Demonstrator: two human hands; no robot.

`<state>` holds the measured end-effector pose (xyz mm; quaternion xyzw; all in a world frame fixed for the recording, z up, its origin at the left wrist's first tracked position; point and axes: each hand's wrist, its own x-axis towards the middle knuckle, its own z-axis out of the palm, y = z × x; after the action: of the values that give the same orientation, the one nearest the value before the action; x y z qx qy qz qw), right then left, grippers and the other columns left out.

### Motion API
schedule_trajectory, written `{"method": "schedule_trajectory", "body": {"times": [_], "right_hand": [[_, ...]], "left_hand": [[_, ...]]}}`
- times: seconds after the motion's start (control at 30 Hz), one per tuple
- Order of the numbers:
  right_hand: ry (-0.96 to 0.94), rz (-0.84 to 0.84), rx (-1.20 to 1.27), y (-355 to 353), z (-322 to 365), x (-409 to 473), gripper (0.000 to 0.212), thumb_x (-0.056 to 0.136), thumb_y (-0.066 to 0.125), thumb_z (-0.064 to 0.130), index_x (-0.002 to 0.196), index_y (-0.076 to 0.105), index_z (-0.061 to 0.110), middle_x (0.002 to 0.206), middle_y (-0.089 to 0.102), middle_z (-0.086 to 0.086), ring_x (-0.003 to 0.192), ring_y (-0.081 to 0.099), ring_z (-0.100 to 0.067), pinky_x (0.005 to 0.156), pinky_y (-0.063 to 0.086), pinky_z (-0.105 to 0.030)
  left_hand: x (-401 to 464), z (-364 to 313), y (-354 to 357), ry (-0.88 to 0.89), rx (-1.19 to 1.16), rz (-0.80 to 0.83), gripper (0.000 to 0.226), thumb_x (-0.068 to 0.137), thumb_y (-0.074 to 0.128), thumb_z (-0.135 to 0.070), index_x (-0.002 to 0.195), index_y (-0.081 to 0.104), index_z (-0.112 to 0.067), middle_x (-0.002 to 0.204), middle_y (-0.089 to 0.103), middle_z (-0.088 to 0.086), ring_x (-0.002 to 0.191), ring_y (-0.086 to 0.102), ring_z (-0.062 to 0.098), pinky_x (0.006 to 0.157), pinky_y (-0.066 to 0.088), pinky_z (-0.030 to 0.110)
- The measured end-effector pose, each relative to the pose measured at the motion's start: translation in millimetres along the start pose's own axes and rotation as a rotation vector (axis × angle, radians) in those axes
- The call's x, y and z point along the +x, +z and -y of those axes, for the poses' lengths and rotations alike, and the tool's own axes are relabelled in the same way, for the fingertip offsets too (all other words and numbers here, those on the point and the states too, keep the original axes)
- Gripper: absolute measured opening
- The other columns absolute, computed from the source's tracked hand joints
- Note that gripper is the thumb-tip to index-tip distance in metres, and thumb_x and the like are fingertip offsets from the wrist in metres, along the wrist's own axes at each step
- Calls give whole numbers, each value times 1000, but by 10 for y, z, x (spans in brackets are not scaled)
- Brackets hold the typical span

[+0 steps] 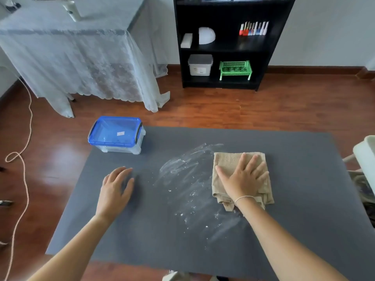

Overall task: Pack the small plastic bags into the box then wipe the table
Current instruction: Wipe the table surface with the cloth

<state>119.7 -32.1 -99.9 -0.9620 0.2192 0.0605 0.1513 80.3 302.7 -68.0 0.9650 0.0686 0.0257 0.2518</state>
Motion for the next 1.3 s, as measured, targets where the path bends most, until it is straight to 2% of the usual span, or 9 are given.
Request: {"method": "schedule_trajectory", "body": {"times": [0.23,0.4,0.53,0.63,0.8,0.97,1.1,1.17,1.3], "right_hand": [[-126,45,-111,0,647,584,99,71,23,82,147,11,19,157,2,-19,142,-4,-44,114,-1,-62],[-821,191,-171,440,1338,-663,82,79,36,70,145,17,26,157,9,-13,143,2,-42,111,-13,-59],[-1273,263,-150,390,834,-1297,54,79,40,54,130,44,38,147,41,3,136,37,-27,111,16,-49],[-1128,62,-154,181,416,-581,52,80,36,45,127,53,30,140,50,0,131,43,-31,109,30,-52],[-340,21,-106,-59,652,503,57,91,28,53,144,22,30,156,20,-5,143,9,-34,115,4,-59],[-1039,231,-166,493,1300,-963,63,87,15,64,144,17,37,157,17,-2,144,4,-38,113,-10,-57],[-1361,249,-208,359,761,-1335,49,91,20,55,135,38,41,144,44,7,134,39,-32,110,18,-52],[-1185,53,-219,229,527,-789,53,94,13,51,133,43,32,140,49,0,130,43,-36,107,29,-58],[-281,26,-132,-52,448,245,58,91,16,56,145,17,34,158,12,-1,144,3,-33,114,3,-61]], "left_hand": [[-226,577,-150,-83,272,86,55,88,26,-48,138,39,-29,152,31,3,142,22,30,116,12,43],[-204,642,-144,-80,276,88,59,87,18,-53,140,34,-34,154,27,-1,143,18,24,117,9,40],[-198,651,-131,-76,278,82,58,87,19,-52,140,35,-34,154,28,-1,143,19,25,117,10,39],[-192,657,-122,-74,286,71,58,87,19,-52,139,35,-34,153,29,-1,143,19,25,117,10,40],[-192,637,-120,-74,302,62,58,87,19,-52,139,35,-33,153,30,-1,142,20,25,118,10,40],[-175,672,-110,-68,298,60,53,88,26,-46,139,35,-33,153,29,-1,142,20,24,118,10,41],[-184,681,-101,-59,285,54,51,89,28,-45,139,34,-34,153,28,-2,142,19,23,118,10,41],[-186,696,-90,-52,280,51,51,90,28,-44,139,34,-35,154,27,-2,143,18,23,118,9,41],[-189,751,-63,-34,282,44,45,95,34,-39,140,32,-36,154,26,-2,143,17,23,118,8,41]]}}
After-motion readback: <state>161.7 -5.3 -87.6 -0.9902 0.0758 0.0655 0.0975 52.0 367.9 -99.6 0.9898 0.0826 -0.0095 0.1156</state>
